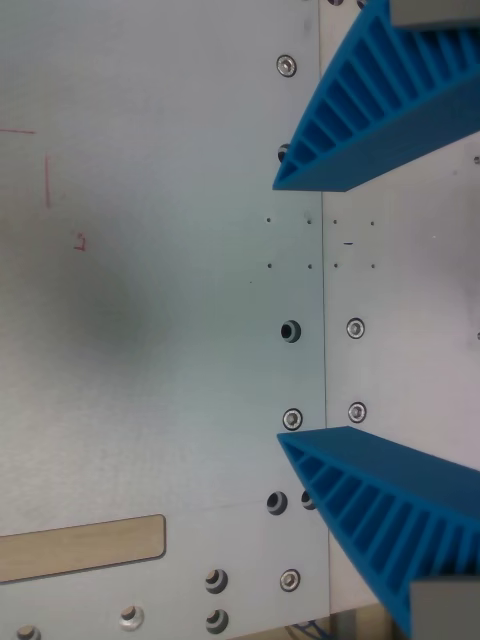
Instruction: Move in gripper positive y
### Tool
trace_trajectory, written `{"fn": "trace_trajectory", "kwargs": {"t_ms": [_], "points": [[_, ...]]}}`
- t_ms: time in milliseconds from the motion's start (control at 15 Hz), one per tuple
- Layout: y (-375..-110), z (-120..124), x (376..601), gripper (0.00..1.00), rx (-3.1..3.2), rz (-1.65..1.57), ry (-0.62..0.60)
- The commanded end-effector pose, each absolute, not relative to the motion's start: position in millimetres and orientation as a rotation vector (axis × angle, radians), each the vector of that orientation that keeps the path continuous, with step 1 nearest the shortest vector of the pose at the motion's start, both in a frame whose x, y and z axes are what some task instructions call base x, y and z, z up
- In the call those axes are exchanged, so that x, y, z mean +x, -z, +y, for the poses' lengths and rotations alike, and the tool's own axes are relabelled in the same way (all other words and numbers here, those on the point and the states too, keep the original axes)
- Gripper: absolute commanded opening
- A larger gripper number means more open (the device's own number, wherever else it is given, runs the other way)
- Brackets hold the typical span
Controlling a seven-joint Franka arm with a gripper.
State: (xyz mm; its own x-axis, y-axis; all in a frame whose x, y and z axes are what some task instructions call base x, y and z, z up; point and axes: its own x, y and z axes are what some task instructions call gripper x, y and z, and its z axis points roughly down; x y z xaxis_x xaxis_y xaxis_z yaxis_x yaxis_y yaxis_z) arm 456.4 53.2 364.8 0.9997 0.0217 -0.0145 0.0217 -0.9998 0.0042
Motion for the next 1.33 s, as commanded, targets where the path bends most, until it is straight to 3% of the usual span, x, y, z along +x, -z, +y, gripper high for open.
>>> {"fn": "trace_trajectory", "kwargs": {"t_ms": [67, 1333], "points": [[-367.0, 48.2, 456.2, 1.0, 3.137, 0.034, 0.015], [-367.4, -46.8, 458.3, 1.0, 3.137, 0.034, 0.015]]}}
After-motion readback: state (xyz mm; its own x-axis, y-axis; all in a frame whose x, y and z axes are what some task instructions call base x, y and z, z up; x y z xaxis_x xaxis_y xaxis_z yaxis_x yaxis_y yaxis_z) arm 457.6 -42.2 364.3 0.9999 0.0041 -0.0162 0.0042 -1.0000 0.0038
